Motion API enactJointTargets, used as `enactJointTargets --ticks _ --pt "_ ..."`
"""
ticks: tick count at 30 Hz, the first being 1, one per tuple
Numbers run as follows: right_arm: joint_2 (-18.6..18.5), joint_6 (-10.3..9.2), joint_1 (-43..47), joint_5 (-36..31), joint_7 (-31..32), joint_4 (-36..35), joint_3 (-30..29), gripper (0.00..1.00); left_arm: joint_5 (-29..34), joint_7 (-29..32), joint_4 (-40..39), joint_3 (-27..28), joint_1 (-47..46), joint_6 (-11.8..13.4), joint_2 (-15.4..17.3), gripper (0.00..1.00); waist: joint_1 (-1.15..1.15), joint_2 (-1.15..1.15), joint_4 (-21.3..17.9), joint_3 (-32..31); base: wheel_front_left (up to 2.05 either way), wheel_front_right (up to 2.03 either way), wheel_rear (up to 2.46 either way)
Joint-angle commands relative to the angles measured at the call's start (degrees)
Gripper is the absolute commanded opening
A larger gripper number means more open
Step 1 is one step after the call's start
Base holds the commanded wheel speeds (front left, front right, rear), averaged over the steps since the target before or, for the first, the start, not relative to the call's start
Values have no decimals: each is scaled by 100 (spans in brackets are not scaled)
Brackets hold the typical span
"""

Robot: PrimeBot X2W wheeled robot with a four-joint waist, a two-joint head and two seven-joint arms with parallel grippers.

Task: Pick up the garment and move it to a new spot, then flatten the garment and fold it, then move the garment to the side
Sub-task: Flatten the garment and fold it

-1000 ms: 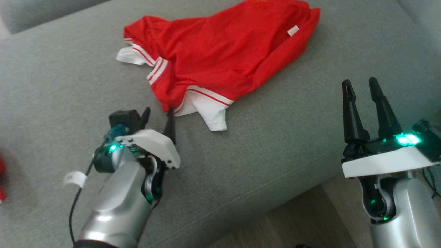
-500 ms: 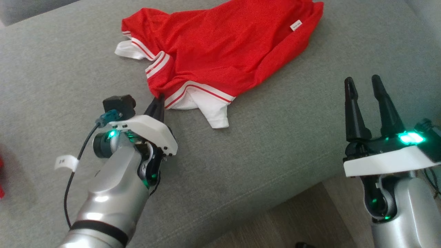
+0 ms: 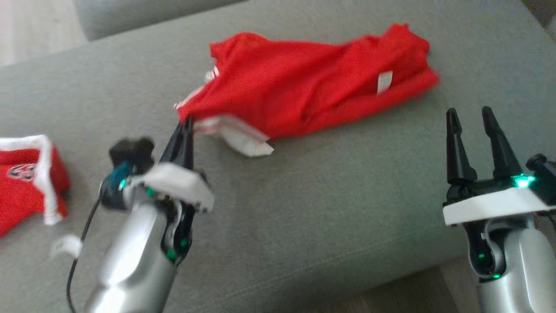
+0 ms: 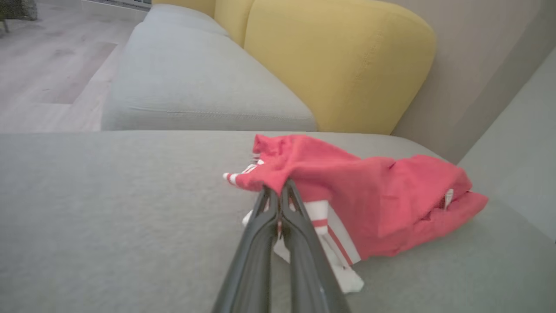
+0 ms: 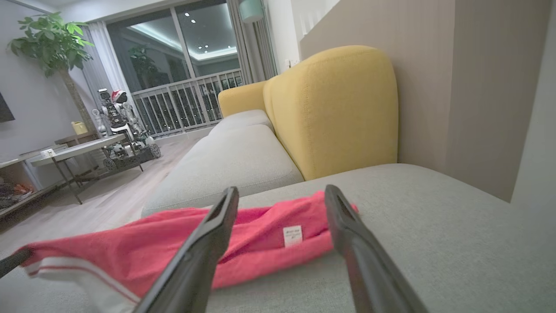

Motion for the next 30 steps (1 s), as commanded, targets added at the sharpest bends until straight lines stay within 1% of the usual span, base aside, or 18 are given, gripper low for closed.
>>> enactJointTargets --ticks 1,4,8,10,13,15,16,19,22,24,27,30 --pt "-2 -1 -133 -69 39 -138 79 100 40 -69 -297 266 -24 74 183 0 0 0 310 -293 0 0 0" --pt "-2 -1 -77 -179 63 -18 33 100 31 -69 -592 395 341 197 314 0 0 0 521 -480 0 0 0" --pt "-2 -1 -21 -208 100 107 6 100 -34 -21 -919 510 693 339 438 0 0 0 706 -602 0 0 0" --pt "-2 -1 -19 -221 121 175 23 100 -33 87 -962 474 786 372 465 0 0 0 742 -600 0 0 0" --pt "-2 -1 -32 -252 161 298 50 100 -20 330 -809 344 835 395 442 0 0 0 762 -586 0 0 0" --pt "-2 -1 -48 -267 174 358 62 100 74 437 -606 253 814 478 445 71 0 0 761 -558 0 0 0" --pt "-2 -1 -56 -273 177 381 67 100 108 449 -510 230 792 526 431 100 0 0 760 -543 0 0 0" --pt "-2 -1 -72 -290 178 427 66 100 176 322 -342 205 716 597 378 100 0 0 760 -498 0 0 0" --pt "-2 -1 -65 -314 171 460 11 100 196 113 -409 293 687 664 330 100 0 0 794 -478 0 0 0" --pt "-2 -1 -42 -320 167 474 -34 100 206 9 -604 397 728 724 287 100 0 0 833 -473 0 0 0" --pt "-2 -1 53 -284 168 525 -76 100 224 -51 -1002 452 953 706 182 100 0 0 928 -495 0 0 0" --pt "-2 -1 154 -254 174 626 -110 100 290 -65 -1386 384 1288 691 61 100 0 0 1028 -493 0 0 0"
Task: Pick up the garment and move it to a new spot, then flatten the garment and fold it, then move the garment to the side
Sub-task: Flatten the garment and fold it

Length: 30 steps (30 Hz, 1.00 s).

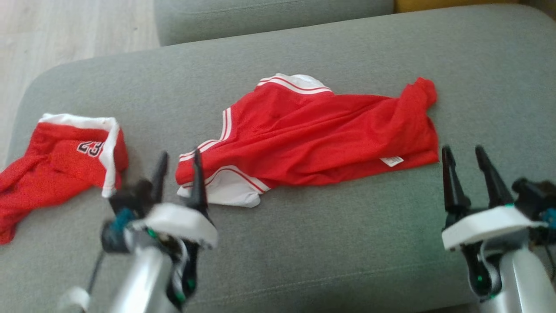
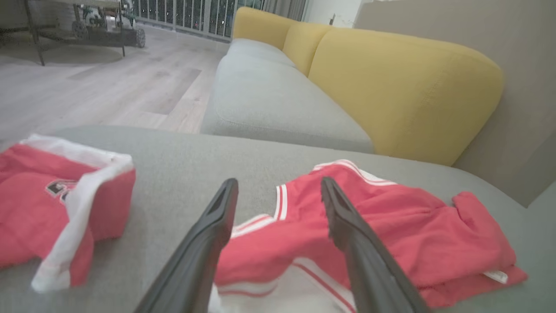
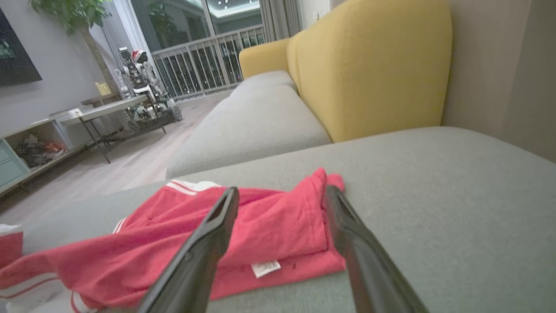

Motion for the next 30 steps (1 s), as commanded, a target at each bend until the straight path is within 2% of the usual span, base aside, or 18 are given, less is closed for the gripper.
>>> enactJointTargets --ticks 1,4,9,17,25,30 --pt "-2 -1 -53 16 3 -103 103 100 43 -67 -298 109 96 -19 -7 100 0 0 73 6 0 0 0" --pt "-2 -1 -88 38 7 126 -41 100 66 -69 -546 -70 430 -93 -134 100 0 0 242 43 0 0 0" --pt "-2 -1 -351 13 104 428 -214 100 131 -70 -602 -229 466 -168 -184 100 0 0 408 123 0 0 0" --pt "-2 -1 -1430 -217 671 1645 -830 100 165 -70 -593 -282 305 -233 -217 100 0 0 745 472 0 0 0" --pt "-2 -1 -2286 -1092 820 2607 -1732 100 -1 -71 -644 -298 140 -248 -226 100 0 0 1050 817 0 0 0" --pt "-2 -1 -2595 -1227 804 3089 -1976 100 -10 -71 -661 -294 98 -234 -227 100 0 0 1098 895 0 0 0"
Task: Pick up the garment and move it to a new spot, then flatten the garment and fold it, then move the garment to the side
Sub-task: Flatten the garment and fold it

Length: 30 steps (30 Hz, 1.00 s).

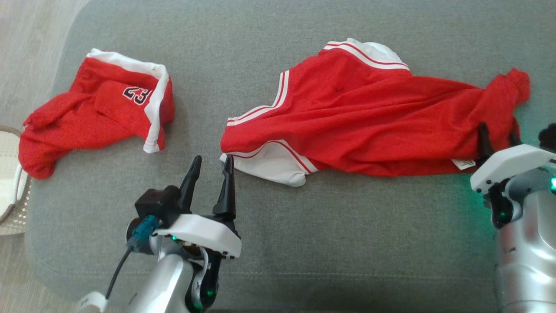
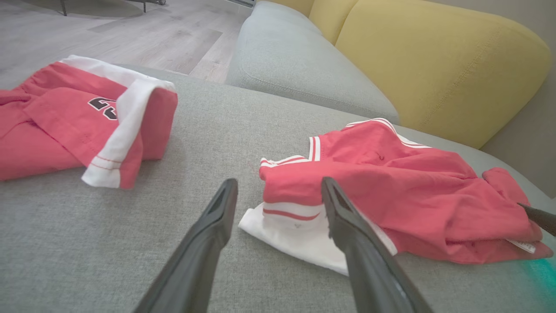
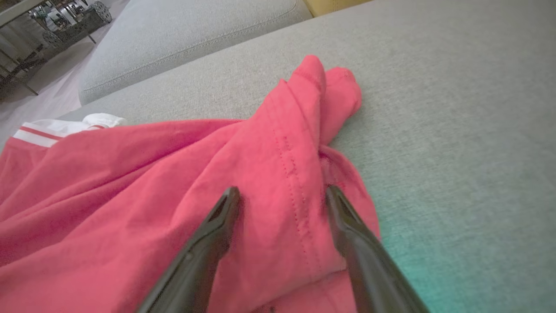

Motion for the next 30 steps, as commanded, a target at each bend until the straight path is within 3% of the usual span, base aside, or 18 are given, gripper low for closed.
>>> enactJointTargets --ticks 1,4,5,6,7,14,20,24,30 --pt "-10 -1 -250 -66 -41 -35 81 100 -31 -70 -205 179 -205 17 -5 100 0 0 5 23 0 0 0" --pt "-10 -1 -371 -83 -62 230 50 100 -24 -70 -208 189 -217 30 -5 100 0 0 -12 36 0 0 0" --pt "-10 -1 -410 -49 -73 326 87 82 -19 -70 -206 189 -221 36 -5 100 0 0 -23 33 0 0 0" --pt "-10 -1 -445 -4 -109 406 125 24 -7 -70 -203 190 -224 39 -5 100 0 0 -40 22 0 0 0" --pt "-10 -1 -474 42 -171 467 182 0 3 -70 -197 192 -223 45 -5 100 0 0 -60 4 0 0 0" --pt "-10 -1 -458 199 -767 290 912 0 -6 -70 -131 199 -125 52 -6 100 0 0 -286 -295 0 0 0" --pt "-10 -1 -251 49 -676 -426 1041 0 -46 -70 -127 212 5 74 -6 100 0 0 -489 -623 0 0 0" --pt "-10 -1 101 -25 -31 -1248 812 0 -85 -70 -141 217 113 95 -6 100 0 0 -609 -844 0 0 0" --pt "-10 -1 1114 162 1482 -2577 797 0 -136 -70 -175 193 229 130 -6 100 0 0 -750 -993 0 0 0"
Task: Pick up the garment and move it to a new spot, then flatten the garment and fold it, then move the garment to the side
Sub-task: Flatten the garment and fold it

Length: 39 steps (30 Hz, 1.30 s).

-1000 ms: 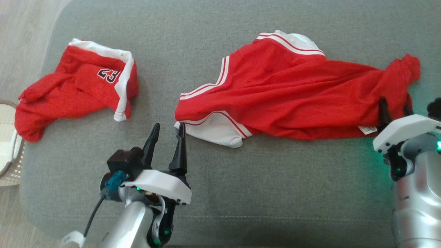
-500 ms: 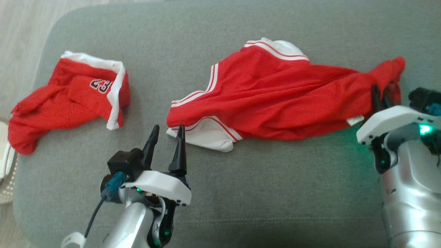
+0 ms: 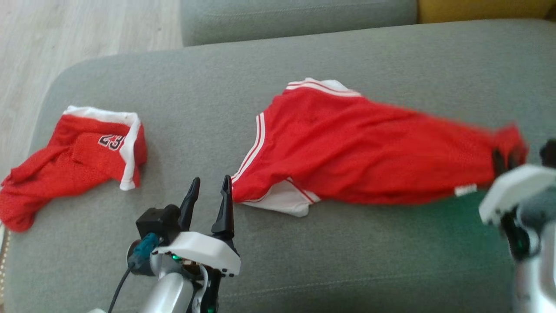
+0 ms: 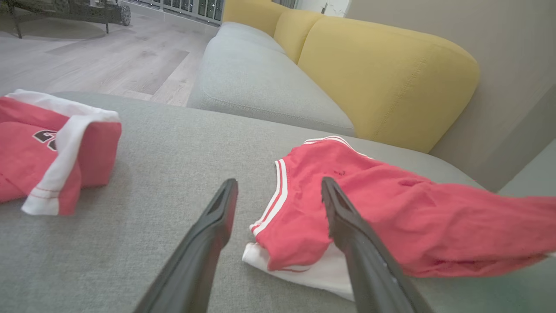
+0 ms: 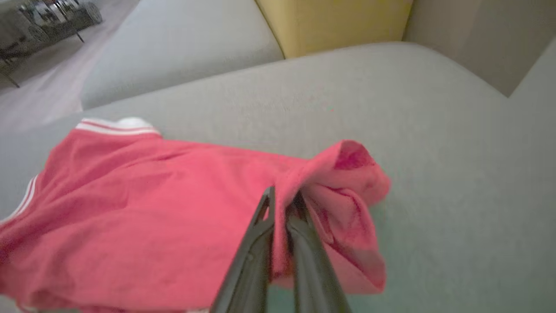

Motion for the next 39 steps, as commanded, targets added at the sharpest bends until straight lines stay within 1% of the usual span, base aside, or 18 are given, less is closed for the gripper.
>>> enactJointTargets --ticks 1,4,6,7,10,11,14,17,21,23,26,29,31,39 --pt "-11 -1 -79 94 129 -331 136 0 -58 -70 -211 188 -138 37 4 100 0 0 -42 -32 0 0 0" --pt "-11 -1 345 418 793 -798 53 0 -74 -70 -237 211 -104 57 4 100 0 0 -122 -43 0 0 0" --pt "-11 -1 452 457 1021 -946 -72 0 -79 -70 -242 202 -100 48 4 100 0 0 -162 -25 0 0 0" --pt "-11 -1 438 478 1057 -924 -202 100 -76 -70 -233 188 -109 37 4 100 0 0 -170 -18 0 0 0" --pt "-11 -1 371 -150 794 -935 -358 100 -69 -70 -196 130 -171 7 4 100 0 0 -139 -2 0 0 0" --pt "-11 -1 324 -241 656 -924 -380 100 -74 -70 -186 112 -194 6 4 100 0 0 -126 -1 0 0 0" --pt "-11 -1 228 -83 228 -871 -258 100 -83 -70 -167 90 -234 13 4 100 0 0 -110 -5 0 0 0" --pt "-11 -1 315 -47 -380 -1044 76 100 -85 -70 -119 53 -220 5 4 100 0 0 -119 -30 0 0 0" --pt "-11 -1 654 522 -1033 -1238 520 100 -132 -70 61 -36 -152 -28 4 100 0 0 -198 -81 0 0 0" --pt "-11 -1 864 702 -1243 -1324 758 100 -163 -45 300 -165 -117 -100 4 100 0 0 -268 -85 0 0 0" --pt "-11 -1 1068 854 -1425 -1399 1037 100 -190 97 649 -340 -134 -260 6 100 0 0 -408 -55 0 0 0" --pt "-11 -1 1116 887 -1524 -1424 1114 100 -309 168 894 -389 -210 -416 6 100 0 0 -531 -27 0 0 0" --pt "-11 -1 1090 900 -1559 -1431 1132 100 -497 160 994 -330 -299 -479 5 100 0 0 -628 -13 0 0 0" --pt "-11 -1 1023 902 -1614 -1442 1219 100 -1185 111 1453 8 -963 -442 5 100 0 0 -949 48 0 0 0"
